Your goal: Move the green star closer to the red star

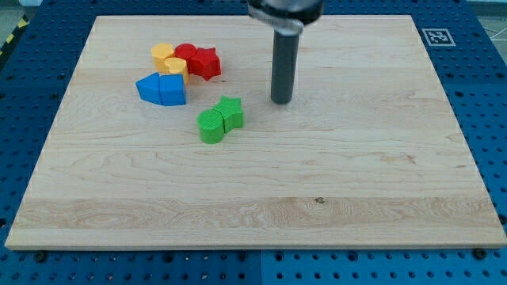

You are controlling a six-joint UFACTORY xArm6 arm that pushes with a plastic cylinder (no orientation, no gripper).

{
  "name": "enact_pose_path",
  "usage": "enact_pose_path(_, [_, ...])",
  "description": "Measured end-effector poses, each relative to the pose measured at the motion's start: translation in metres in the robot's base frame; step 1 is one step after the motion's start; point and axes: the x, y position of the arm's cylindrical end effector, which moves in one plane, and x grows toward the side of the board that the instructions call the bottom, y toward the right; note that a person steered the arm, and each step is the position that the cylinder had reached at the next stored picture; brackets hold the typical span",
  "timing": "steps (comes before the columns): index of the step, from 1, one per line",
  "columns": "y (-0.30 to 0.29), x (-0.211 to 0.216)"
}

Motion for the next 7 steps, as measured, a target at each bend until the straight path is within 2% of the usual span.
enact_pose_path(1, [0.0,0.052])
enact_pose_path(2, [-0.007,0.069])
enact_pose_path(4, [-0.047,0.05])
enact_pose_path(7, [-0.079,-0.007])
